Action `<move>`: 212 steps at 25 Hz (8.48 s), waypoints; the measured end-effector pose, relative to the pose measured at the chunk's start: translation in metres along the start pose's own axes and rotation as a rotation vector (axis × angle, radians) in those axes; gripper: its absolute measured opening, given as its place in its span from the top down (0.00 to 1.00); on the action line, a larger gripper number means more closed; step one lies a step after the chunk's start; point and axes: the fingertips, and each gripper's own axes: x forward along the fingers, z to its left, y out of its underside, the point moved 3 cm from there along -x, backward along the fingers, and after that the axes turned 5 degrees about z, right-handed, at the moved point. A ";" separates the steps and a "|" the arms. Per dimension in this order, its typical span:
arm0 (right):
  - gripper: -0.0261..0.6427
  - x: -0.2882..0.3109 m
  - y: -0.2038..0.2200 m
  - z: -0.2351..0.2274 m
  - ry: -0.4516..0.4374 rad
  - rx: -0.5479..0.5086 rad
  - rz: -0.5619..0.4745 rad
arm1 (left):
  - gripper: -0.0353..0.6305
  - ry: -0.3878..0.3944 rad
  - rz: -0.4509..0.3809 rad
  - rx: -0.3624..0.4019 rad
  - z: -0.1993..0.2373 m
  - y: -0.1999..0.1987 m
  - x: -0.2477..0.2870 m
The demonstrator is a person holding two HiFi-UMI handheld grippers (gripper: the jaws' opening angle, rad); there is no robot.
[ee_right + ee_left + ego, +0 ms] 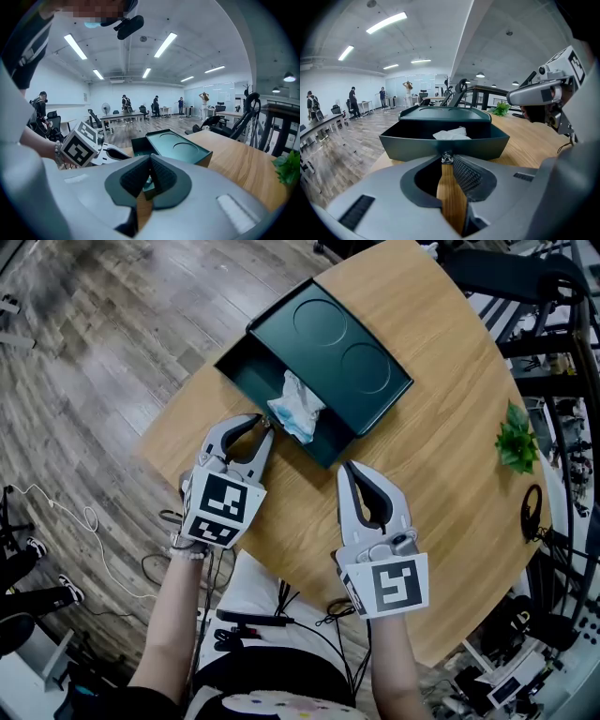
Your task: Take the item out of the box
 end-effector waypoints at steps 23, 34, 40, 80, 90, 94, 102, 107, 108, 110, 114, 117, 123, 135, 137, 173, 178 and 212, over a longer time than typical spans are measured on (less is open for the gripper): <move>0.95 0.034 -0.012 0.016 -0.065 -0.065 0.056 | 0.83 0.016 -0.005 -0.053 -0.001 0.022 -0.026; 0.95 0.072 -0.012 0.024 -0.130 -0.114 0.150 | 0.94 -0.110 -0.095 -0.092 0.025 0.011 -0.063; 0.84 0.093 -0.010 0.030 -0.151 -0.129 0.207 | 0.94 -0.130 -0.072 -0.017 0.028 0.016 -0.063; 0.94 0.132 0.025 0.029 -0.103 -0.186 0.641 | 0.94 -0.138 -0.150 -0.013 0.051 -0.007 -0.076; 0.95 0.113 0.003 0.031 -0.222 -0.124 0.419 | 0.94 -0.118 -0.176 0.006 0.032 -0.021 -0.080; 0.95 0.101 -0.006 0.028 -0.233 -0.110 0.330 | 0.94 -0.118 -0.191 0.021 0.021 -0.028 -0.087; 0.95 0.059 -0.020 0.023 -0.205 -0.064 0.175 | 0.94 -0.122 -0.222 0.072 -0.008 -0.045 -0.104; 0.95 0.020 -0.010 0.013 -0.179 -0.034 0.140 | 0.94 -0.104 -0.249 0.107 -0.041 -0.057 -0.114; 0.95 0.012 -0.007 0.010 -0.166 -0.029 0.133 | 0.94 -0.099 -0.254 0.115 -0.048 -0.059 -0.115; 0.95 -0.006 -0.002 0.004 -0.135 -0.020 0.120 | 0.94 -0.086 -0.262 0.129 -0.063 -0.063 -0.118; 0.95 -0.056 0.002 -0.010 -0.066 -0.008 0.080 | 0.94 -0.062 -0.282 0.163 -0.099 -0.077 -0.130; 0.95 -0.096 0.003 -0.019 -0.017 -0.001 0.044 | 0.94 -0.042 -0.312 0.192 -0.128 -0.089 -0.142; 0.95 -0.167 0.004 -0.038 0.068 0.015 -0.038 | 0.94 -0.001 -0.351 0.204 -0.177 -0.113 -0.158; 0.94 -0.305 0.008 -0.059 0.245 0.037 -0.214 | 0.94 0.067 -0.412 0.237 -0.255 -0.134 -0.199; 0.94 -0.324 0.010 -0.061 0.278 0.038 -0.240 | 0.94 0.082 -0.422 0.239 -0.266 -0.136 -0.204; 0.95 -0.436 0.031 -0.047 0.439 0.009 -0.390 | 0.94 0.155 -0.451 0.340 -0.334 -0.140 -0.243; 0.95 -0.432 0.030 -0.046 0.440 -0.014 -0.383 | 0.94 0.153 -0.453 0.354 -0.335 -0.139 -0.243; 0.95 -0.419 0.030 -0.048 0.428 -0.016 -0.360 | 0.94 0.154 -0.433 0.361 -0.337 -0.137 -0.234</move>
